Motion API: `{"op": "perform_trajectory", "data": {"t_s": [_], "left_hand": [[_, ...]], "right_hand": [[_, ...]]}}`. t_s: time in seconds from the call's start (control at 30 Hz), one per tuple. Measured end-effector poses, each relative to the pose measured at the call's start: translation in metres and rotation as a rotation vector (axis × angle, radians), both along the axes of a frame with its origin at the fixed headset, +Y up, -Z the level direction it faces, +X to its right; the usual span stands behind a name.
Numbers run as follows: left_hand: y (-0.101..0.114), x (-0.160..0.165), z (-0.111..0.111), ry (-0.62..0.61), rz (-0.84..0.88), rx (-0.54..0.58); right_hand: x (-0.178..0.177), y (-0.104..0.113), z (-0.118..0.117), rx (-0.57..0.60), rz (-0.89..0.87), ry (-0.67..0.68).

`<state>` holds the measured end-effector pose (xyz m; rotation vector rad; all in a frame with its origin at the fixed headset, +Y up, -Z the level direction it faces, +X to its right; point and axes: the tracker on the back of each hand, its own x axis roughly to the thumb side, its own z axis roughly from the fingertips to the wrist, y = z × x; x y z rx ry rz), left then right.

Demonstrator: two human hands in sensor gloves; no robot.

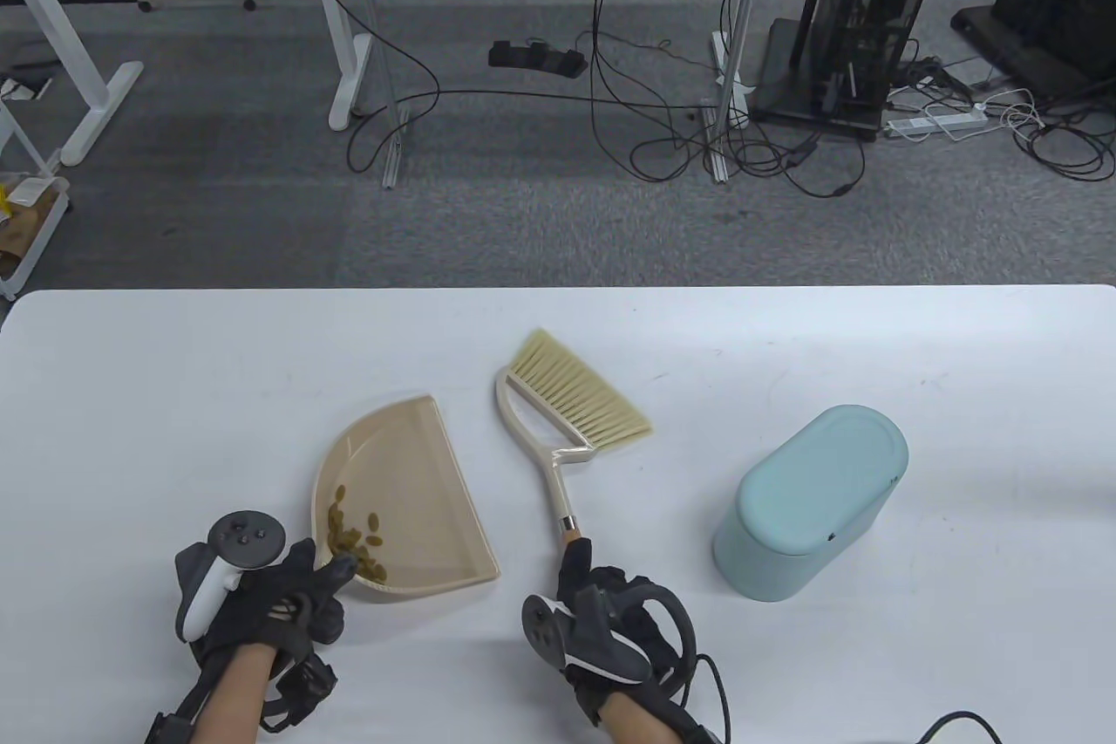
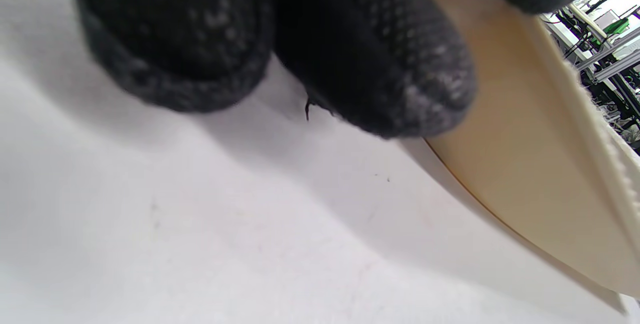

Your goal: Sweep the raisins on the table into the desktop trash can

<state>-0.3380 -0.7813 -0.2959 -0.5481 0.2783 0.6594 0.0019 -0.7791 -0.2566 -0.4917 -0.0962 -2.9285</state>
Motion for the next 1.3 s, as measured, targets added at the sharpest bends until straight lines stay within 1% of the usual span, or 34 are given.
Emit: {"op": "perform_trajectory", "data": {"t_s": [0.07,0.13,0.17,0.23,0.3,0.33,0.37,0.4,0.47,0.53,0.57,0.6,0.63,0.67,0.7,0.77,0.8,0.87,0.9,0.93,0.97,1.0,1.07,1.13,1.2,1.23,1.3], "left_hand": [[0.000,0.000,0.000,0.004,0.002,0.005],[0.000,0.000,0.001,0.006,0.002,0.003],[0.000,0.000,0.001,0.006,0.000,0.004],[0.000,0.000,0.001,0.007,0.000,0.006],[0.000,0.000,0.001,0.006,0.002,0.005],[0.000,0.000,0.001,0.006,0.004,0.005],[0.000,0.000,0.001,0.006,0.005,0.005],[0.000,0.000,0.001,0.007,0.003,0.006],[-0.001,0.000,0.001,0.007,0.004,0.006],[-0.001,0.000,0.001,0.008,0.006,0.007],[-0.001,0.000,0.001,0.008,0.008,0.006],[-0.001,0.000,0.001,0.008,0.008,0.005],[-0.001,0.000,0.001,0.008,0.009,0.004],[-0.001,0.000,0.001,0.008,0.009,0.003],[-0.001,0.000,0.001,0.007,0.010,0.002],[-0.001,0.000,0.001,0.008,0.010,0.002],[-0.001,-0.001,0.001,0.009,0.010,0.003],[-0.001,-0.001,0.001,0.007,0.012,0.002],[-0.002,-0.001,0.001,0.006,0.013,0.004],[-0.002,-0.001,0.002,0.010,0.017,0.012],[-0.003,-0.002,0.002,0.013,0.021,0.014],[-0.003,-0.002,0.002,0.014,0.022,0.013],[-0.002,-0.002,0.001,0.009,0.021,0.004],[-0.003,-0.003,0.000,0.003,0.025,-0.002],[-0.003,-0.003,0.000,0.008,0.028,0.001],[-0.003,-0.002,0.000,0.008,0.020,0.003],[-0.003,-0.002,0.000,0.010,0.018,0.003]], "right_hand": [[-0.002,0.000,0.000,-0.031,0.020,0.005],[0.001,0.002,-0.001,-0.048,-0.010,-0.011],[0.004,0.004,-0.002,-0.048,-0.037,-0.025],[0.012,0.011,-0.002,-0.012,-0.100,-0.042],[0.025,0.028,0.001,0.178,-0.208,-0.069],[0.034,0.042,0.002,0.292,-0.255,-0.078],[0.040,0.050,0.002,0.311,-0.270,-0.094],[0.051,0.063,0.003,0.352,-0.294,-0.143],[0.071,0.078,0.002,0.403,-0.364,-0.195],[0.087,0.086,0.000,0.413,-0.379,-0.242],[0.101,0.091,-0.003,0.466,-0.320,-0.260],[0.106,0.092,-0.005,0.479,-0.281,-0.266],[0.120,0.093,-0.011,0.487,-0.176,-0.298],[0.130,0.092,-0.015,0.470,-0.132,-0.335],[0.145,0.090,-0.021,0.423,-0.140,-0.404],[0.163,0.085,-0.029,0.356,-0.245,-0.487],[0.172,0.083,-0.032,0.341,-0.302,-0.515],[0.184,0.077,-0.038,0.311,-0.358,-0.545],[0.188,0.074,-0.041,0.272,-0.372,-0.561],[0.193,0.066,-0.044,0.204,-0.411,-0.565],[0.195,0.062,-0.046,0.181,-0.447,-0.561],[0.194,0.064,-0.046,0.226,-0.476,-0.548],[0.195,0.061,-0.046,0.215,-0.476,-0.544],[0.196,0.060,-0.045,0.261,-0.464,-0.530],[0.196,0.061,-0.047,0.232,-0.494,-0.536],[0.195,0.061,-0.048,0.215,-0.471,-0.537],[0.196,0.061,-0.047,0.231,-0.448,-0.535]]}}
